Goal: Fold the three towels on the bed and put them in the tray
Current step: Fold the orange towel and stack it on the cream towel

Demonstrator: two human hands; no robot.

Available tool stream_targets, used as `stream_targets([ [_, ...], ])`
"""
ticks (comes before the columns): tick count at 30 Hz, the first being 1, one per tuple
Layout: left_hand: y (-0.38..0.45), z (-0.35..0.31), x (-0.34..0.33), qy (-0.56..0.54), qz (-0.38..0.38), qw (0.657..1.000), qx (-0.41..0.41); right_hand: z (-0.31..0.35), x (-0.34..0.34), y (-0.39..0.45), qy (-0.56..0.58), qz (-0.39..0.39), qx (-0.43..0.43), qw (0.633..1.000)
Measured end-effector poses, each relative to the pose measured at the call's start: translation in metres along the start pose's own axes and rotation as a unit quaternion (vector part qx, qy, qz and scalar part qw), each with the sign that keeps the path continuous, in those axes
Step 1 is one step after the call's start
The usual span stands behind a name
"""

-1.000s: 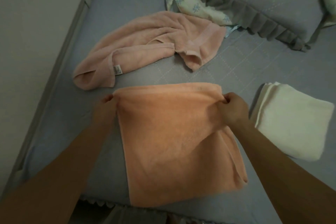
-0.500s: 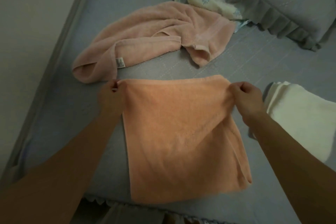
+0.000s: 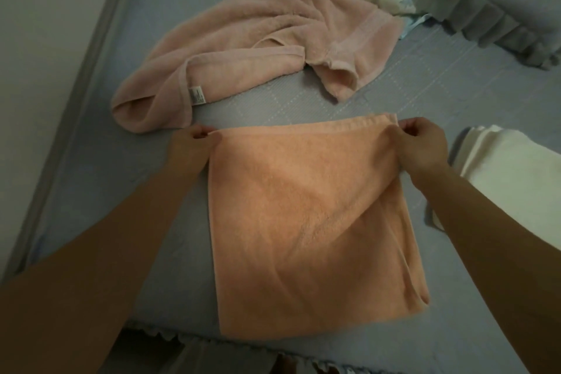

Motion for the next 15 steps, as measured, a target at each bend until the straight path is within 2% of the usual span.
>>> stream_targets([
  [4, 0.011, -0.004, 0.014, -0.041, -0.041, 0.998, -0.037, 0.013, 0.007, 0.007, 0.007, -0.039, 0.041, 0.998],
  [7, 0.01, 0.004, 0.01, -0.022, -0.065, 0.997, -0.043, -0.002, -0.008, 0.016, -0.042, -0.019, 0.008, 0.999],
  [11, -0.016, 0.023, 0.006, -0.004, -0.089, 0.996, -0.003, -0.026, -0.009, -0.004, -0.064, 0.002, -0.011, 0.998],
  [15, -0.091, 0.054, 0.008, -0.002, -0.11, 0.991, 0.075, -0.061, 0.014, -0.069, -0.064, 0.025, -0.006, 0.998],
])
Point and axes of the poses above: each hand's wrist, its own y-axis towards the middle knuckle, its own x-axis out of the back of the hand, z = x × y, the point moved 9 cm from there along y, towards the middle knuckle, and after that the axes turned 5 degrees about -x, right-handed, at the moved point
